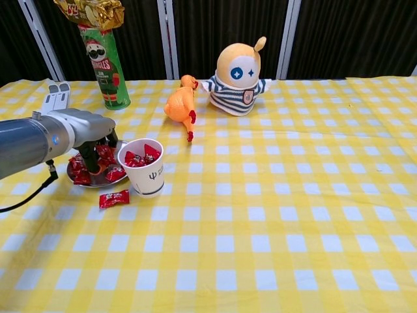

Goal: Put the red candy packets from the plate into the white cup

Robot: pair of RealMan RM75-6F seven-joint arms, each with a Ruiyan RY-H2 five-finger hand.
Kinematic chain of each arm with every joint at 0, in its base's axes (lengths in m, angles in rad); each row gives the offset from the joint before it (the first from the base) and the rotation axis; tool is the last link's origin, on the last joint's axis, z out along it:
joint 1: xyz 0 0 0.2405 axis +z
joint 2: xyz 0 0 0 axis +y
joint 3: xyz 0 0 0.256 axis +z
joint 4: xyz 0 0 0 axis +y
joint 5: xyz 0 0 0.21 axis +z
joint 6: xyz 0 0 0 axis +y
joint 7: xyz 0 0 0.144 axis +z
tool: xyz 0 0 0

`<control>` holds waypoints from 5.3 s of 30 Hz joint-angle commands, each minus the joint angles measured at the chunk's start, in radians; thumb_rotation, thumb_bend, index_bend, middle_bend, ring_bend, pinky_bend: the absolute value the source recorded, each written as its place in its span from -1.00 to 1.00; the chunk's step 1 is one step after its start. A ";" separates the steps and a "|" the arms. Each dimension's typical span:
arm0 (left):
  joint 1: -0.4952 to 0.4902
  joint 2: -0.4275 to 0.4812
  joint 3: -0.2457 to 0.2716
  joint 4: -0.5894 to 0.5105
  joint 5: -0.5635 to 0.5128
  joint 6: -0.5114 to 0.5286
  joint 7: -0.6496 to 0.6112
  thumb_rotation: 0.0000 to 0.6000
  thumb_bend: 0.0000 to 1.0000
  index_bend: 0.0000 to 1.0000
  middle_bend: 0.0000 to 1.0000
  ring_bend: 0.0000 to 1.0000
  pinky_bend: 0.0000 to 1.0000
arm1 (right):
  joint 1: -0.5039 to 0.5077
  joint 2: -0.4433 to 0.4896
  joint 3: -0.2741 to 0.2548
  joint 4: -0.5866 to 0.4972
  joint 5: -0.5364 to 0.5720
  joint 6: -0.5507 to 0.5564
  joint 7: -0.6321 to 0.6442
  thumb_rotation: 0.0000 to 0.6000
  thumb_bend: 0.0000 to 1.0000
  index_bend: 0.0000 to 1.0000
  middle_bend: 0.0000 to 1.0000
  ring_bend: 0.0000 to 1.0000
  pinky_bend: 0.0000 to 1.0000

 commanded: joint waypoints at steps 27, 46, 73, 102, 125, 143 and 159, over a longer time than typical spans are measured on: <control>-0.028 0.197 -0.067 -0.422 0.181 0.106 -0.043 1.00 -0.06 -0.02 0.14 0.82 0.87 | -0.001 0.001 0.002 0.000 0.002 0.004 0.001 1.00 -0.18 -1.00 -1.00 -1.00 -1.00; -0.057 0.131 -0.020 -0.390 0.127 0.088 -0.026 1.00 -0.09 -0.03 0.13 0.82 0.87 | -0.001 0.001 0.002 0.002 -0.002 0.003 0.008 1.00 -0.18 -1.00 -1.00 -1.00 -1.00; -0.067 0.184 -0.001 -0.441 0.124 0.103 -0.037 1.00 -0.24 -0.05 0.04 0.82 0.87 | -0.002 -0.001 0.001 0.003 -0.012 0.012 0.012 1.00 -0.18 -1.00 -1.00 -1.00 -1.00; 0.055 0.348 0.098 -0.658 0.217 0.185 -0.124 1.00 -0.53 -0.18 1.00 1.00 1.00 | -0.003 -0.003 0.000 0.000 -0.013 0.015 0.007 1.00 -0.18 -1.00 -1.00 -1.00 -1.00; 0.094 0.072 0.059 -0.467 0.072 0.307 -0.064 1.00 -0.40 -0.33 1.00 1.00 1.00 | -0.003 0.000 0.000 0.001 -0.013 0.016 0.019 1.00 -0.18 -1.00 -1.00 -1.00 -1.00; 0.108 -0.022 0.035 -0.357 0.057 0.298 -0.022 1.00 -0.34 -0.27 1.00 1.00 1.00 | -0.003 0.001 0.001 0.001 -0.015 0.018 0.024 1.00 -0.18 -1.00 -1.00 -1.00 -1.00; 0.125 -0.072 0.008 -0.290 0.077 0.272 -0.024 1.00 -0.28 -0.22 1.00 1.00 1.00 | -0.004 0.000 -0.001 0.001 -0.014 0.018 0.025 1.00 -0.18 -1.00 -1.00 -1.00 -1.00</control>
